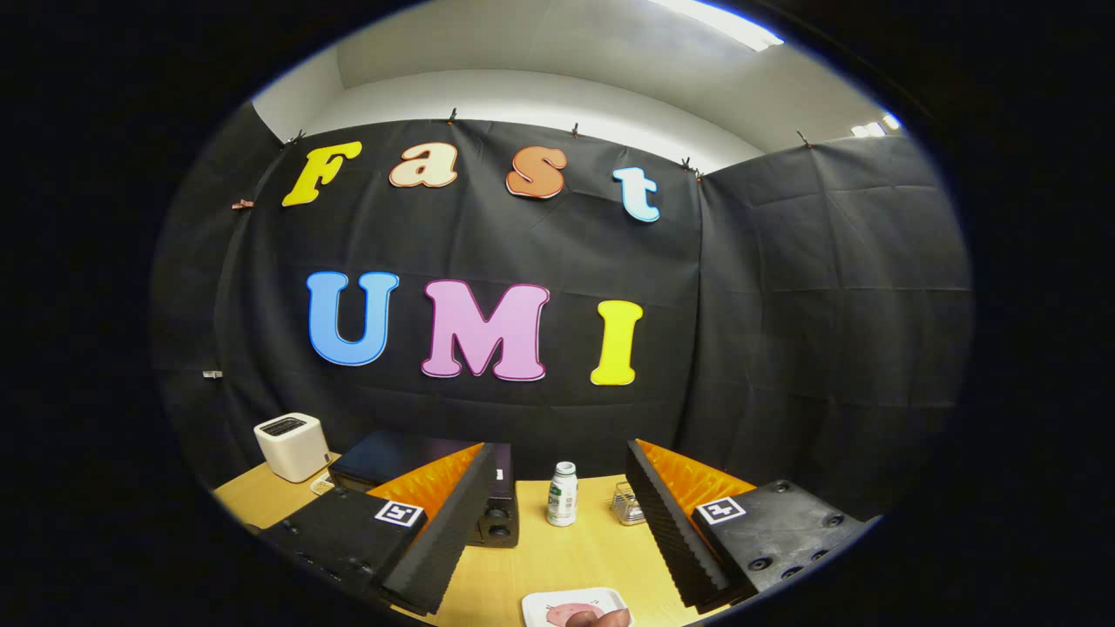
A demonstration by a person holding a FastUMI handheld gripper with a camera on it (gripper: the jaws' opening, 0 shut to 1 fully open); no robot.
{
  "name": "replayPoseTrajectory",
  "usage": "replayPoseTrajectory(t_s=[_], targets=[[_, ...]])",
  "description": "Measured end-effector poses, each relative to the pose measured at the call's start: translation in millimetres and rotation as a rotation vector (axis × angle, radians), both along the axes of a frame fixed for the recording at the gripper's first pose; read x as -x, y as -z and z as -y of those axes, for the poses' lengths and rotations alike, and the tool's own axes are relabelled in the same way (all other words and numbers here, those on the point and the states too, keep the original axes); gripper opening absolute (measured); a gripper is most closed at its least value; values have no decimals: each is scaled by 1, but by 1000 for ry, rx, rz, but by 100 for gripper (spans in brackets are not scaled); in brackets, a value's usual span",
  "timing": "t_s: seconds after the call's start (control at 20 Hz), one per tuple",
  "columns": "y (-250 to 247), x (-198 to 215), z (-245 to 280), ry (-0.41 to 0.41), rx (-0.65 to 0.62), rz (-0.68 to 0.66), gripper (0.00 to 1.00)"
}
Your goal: Open the toaster oven, put the food inside, and close the toaster oven door.
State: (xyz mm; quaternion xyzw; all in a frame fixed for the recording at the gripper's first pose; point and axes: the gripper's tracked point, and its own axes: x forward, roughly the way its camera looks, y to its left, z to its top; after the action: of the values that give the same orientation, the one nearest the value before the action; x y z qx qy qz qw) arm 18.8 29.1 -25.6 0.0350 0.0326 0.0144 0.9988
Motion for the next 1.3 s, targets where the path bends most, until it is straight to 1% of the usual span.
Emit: replayPoseTrajectory(t_s=[0.15, 0.35, 0.5, 0.65, 0.75, 1.05, 1.15, 1.3], targets=[[2, -19, -41, -47, 7, -8, 98], [22, -43, -108, -122, -8, -63, 98], [52, -65, -154, -156, -15, -132, 98], [90, -86, -197, -181, -67, -231, 98], [121, -97, -221, -182, -98, -314, 98], [204, -127, -258, -174, -67, -489, 98], [220, -129, -261, -173, -56, -527, 98], [227, -134, -263, -165, -43, -530, 98]])
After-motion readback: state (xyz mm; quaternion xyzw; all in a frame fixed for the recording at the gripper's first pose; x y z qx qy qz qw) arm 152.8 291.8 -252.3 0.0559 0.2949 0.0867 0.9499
